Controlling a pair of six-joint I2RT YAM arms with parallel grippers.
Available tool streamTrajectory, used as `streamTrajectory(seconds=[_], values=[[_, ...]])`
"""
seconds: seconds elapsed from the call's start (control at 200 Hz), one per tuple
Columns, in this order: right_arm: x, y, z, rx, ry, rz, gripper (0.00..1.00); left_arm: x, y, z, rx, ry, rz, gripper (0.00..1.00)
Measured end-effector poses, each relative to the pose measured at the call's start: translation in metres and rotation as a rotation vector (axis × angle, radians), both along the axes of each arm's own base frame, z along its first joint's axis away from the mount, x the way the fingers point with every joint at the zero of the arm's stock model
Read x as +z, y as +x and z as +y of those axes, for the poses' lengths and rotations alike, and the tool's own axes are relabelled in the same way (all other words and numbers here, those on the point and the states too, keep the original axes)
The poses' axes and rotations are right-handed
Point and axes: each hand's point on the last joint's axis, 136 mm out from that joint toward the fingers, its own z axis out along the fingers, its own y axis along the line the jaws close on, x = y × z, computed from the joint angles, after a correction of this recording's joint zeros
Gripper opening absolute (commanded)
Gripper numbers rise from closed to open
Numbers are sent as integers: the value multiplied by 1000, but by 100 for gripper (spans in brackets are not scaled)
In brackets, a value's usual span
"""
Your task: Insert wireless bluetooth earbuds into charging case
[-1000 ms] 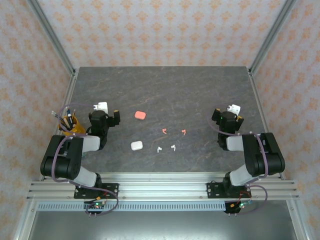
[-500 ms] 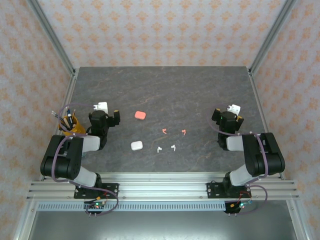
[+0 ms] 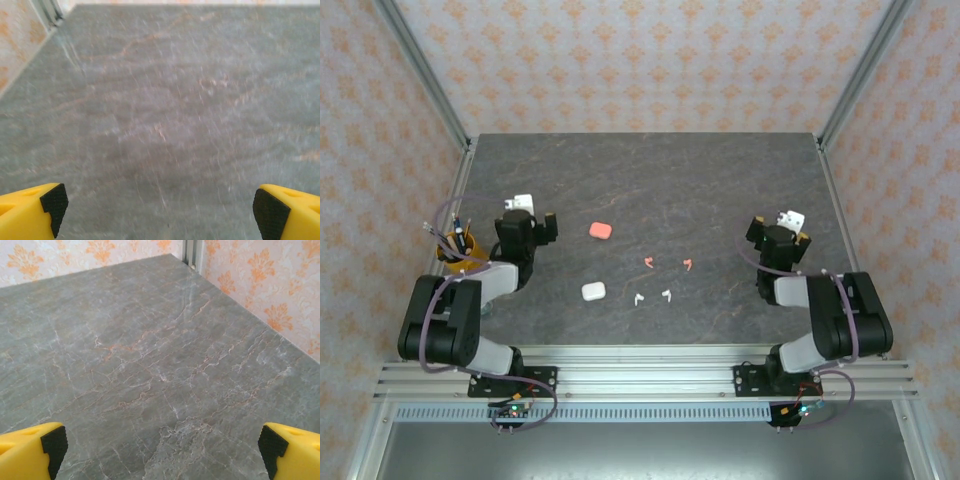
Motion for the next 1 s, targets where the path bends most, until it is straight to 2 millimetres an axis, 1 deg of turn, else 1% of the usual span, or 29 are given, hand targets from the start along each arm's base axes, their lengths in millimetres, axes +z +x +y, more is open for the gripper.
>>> streamTrajectory(seconds=[0.035, 0.075, 0.13, 0.145, 0.17, 0.175, 0.185, 0.19, 0.235, 0.24, 0.28, 0.31, 0.35, 0.385, 0.415, 0.48, 0.51, 0.581, 0.586, 0.611, 0.641, 0.661, 0.671, 0.736, 0.791, 0.826, 0.906, 0.996], values=[[7, -1, -1, -9, 7, 15, 99, 15, 3, 1, 10, -2, -17, 98], [22, 2, -3, -26, 21, 18, 99, 32, 5, 3, 22, -6, -41, 98], [55, 15, -7, -67, 59, -1, 99, 53, 6, 3, 35, -14, -69, 98], [68, 21, -8, -80, 72, -12, 99, 57, 6, 2, 37, -18, -74, 98], [84, 27, -10, -100, 93, -17, 99, 65, 5, 1, 40, -24, -80, 98], [90, 29, -10, -104, 97, -24, 99, 65, 5, 1, 41, -25, -80, 98], [95, 31, -10, -110, 106, -26, 99, 67, 4, 0, 41, -26, -81, 98], [101, 33, -10, -115, 114, -31, 100, 69, 4, -1, 41, -29, -83, 98], [131, 42, -12, -144, 145, -44, 100, 75, 1, -5, 44, -41, -78, 98], [136, 44, -12, -147, 149, -51, 100, 76, 1, -5, 44, -42, -78, 98], [158, 50, -13, -163, 170, -55, 100, 79, -2, -10, 43, -56, -64, 98], [169, 53, -12, -166, 182, -48, 99, 80, -5, -13, 45, -66, -49, 98], [175, 56, -8, -151, 202, -20, 99, 80, -10, -16, 56, -83, -27, 98], [173, 56, -2, -132, 218, 16, 100, 80, -14, -18, 66, -106, -3, 98], [167, 54, 3, -111, 232, 57, 99, 79, -18, -19, 80, -126, 16, 98], [145, 44, 25, -43, 273, 170, 98, 76, -28, -19, 118, -177, 61, 99], [135, 39, 39, -5, 294, 221, 96, 74, -33, -18, 136, -200, 78, 99], [118, 25, 77, 94, 342, 323, 94, 65, -48, -18, 180, -263, 126, 99], [117, 24, 83, 109, 349, 332, 94, 65, -49, -18, 183, -267, 129, 99], [112, 18, 97, 142, 362, 362, 94, 61, -54, -19, 197, -288, 150, 100], [108, 11, 115, 182, 379, 393, 94, 58, -59, -20, 209, -311, 167, 100], [105, 5, 130, 217, 391, 419, 94, 55, -64, -20, 218, -329, 180, 100], [104, 4, 134, 224, 394, 426, 94, 54, -65, -21, 224, -338, 186, 100], [95, -15, 175, 315, 418, 495, 93, 51, -75, -22, 247, -383, 212, 100], [87, -29, 206, 374, 429, 548, 93, 48, -82, -23, 267, -408, 230, 100], [80, -40, 228, 412, 432, 589, 93, 46, -85, -23, 280, -418, 239, 100], [65, -58, 269, 470, 422, 670, 93, 44, -89, -22, 304, -430, 269, 100], [48, -73, 313, 518, 392, 748, 93, 48, -84, -21, 321, -431, 295, 100]])
